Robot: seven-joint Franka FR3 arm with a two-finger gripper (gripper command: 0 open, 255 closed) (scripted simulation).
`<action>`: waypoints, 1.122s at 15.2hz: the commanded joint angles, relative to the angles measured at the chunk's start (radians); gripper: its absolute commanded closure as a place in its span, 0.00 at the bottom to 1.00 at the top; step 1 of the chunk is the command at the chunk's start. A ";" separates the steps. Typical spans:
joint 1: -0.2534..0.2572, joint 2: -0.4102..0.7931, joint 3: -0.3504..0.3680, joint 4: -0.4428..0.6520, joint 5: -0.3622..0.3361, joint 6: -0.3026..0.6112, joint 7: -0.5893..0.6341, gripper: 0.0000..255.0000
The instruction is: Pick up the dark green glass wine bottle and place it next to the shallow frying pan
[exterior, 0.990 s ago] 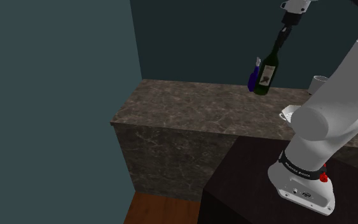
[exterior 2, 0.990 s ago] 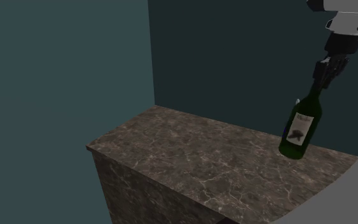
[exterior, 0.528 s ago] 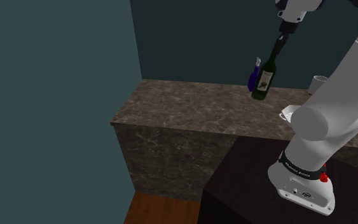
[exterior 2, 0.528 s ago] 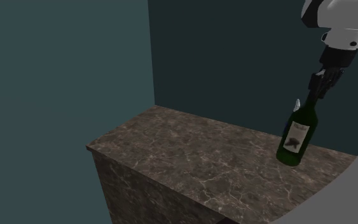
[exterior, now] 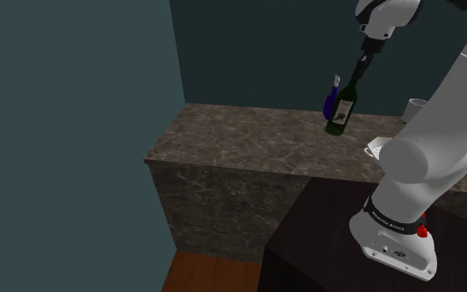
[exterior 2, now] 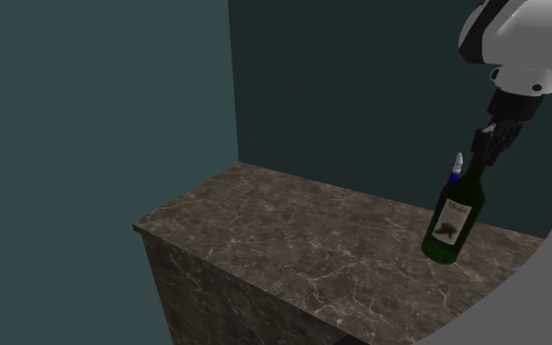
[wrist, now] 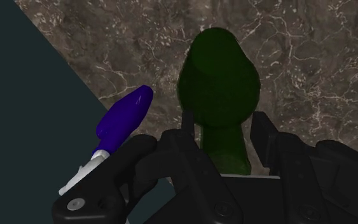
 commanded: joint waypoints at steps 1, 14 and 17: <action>0.000 0.001 0.000 -0.001 0.001 0.002 -0.001 1.00; 0.000 -0.035 0.001 0.065 -0.024 -0.093 0.017 0.00; 0.000 -0.042 0.002 0.084 -0.029 -0.118 0.020 0.00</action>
